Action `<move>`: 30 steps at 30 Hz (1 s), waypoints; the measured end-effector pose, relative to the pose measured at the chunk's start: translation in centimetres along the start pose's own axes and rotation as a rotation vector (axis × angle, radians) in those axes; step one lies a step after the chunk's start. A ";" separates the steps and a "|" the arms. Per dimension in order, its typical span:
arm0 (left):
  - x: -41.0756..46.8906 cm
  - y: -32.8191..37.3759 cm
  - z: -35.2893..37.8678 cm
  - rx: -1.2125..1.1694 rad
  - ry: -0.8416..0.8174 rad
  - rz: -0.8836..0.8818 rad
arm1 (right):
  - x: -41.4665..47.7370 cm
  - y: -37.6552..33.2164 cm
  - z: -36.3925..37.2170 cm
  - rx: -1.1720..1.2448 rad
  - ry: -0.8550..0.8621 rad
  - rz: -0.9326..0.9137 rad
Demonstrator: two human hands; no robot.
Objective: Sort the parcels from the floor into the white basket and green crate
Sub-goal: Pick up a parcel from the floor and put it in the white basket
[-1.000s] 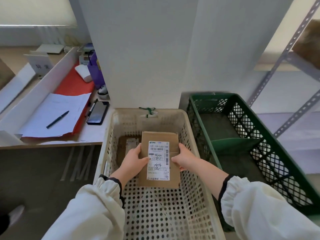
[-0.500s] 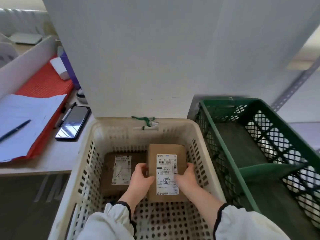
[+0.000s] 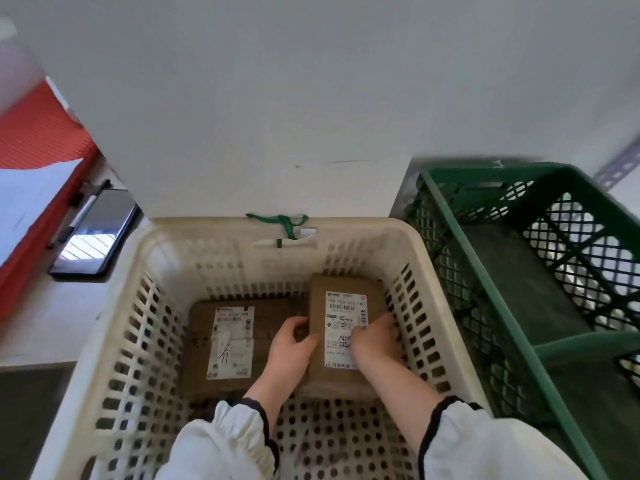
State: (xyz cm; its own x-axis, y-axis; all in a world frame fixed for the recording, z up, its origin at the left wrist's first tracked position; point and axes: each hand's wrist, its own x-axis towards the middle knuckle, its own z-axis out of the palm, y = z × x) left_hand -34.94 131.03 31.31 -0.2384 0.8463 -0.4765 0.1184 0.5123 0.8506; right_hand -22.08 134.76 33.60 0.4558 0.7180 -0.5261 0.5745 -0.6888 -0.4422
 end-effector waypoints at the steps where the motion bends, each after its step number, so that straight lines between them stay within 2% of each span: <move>1: 0.1 -0.3 0.2 -0.026 -0.002 -0.020 | 0.1 -0.1 0.1 -0.056 -0.002 -0.020; 4: 0.5 -1.4 0.6 -0.071 0.012 -0.055 | 0.5 -0.1 0.7 -0.170 -0.008 -0.108; 8: 0.9 -2.9 0.6 -0.069 0.039 -0.046 | 1.4 0.8 2.1 -0.187 -0.072 -0.166; 16: 1.7 -4.5 0.0 0.128 0.085 0.021 | 2.4 2.4 4.1 -0.142 -0.136 -0.246; 24: 1.4 -4.1 -0.2 0.362 0.124 0.122 | 2.1 3.1 3.5 -0.175 -0.047 -0.380; 26: 0.4 -4.0 -0.4 0.523 0.129 0.243 | 1.4 3.6 2.9 -0.240 -0.004 -0.494; 30: -2.1 -4.2 -0.7 1.111 0.022 0.492 | -0.4 5.8 2.1 -0.495 -0.063 -0.681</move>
State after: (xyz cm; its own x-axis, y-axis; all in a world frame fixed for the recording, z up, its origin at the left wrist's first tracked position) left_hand -35.59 126.99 28.94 0.0501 0.9884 -0.1432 0.9597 -0.0080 0.2809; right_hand -20.39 130.27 29.70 -0.1280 0.9433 -0.3061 0.9485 0.0263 -0.3156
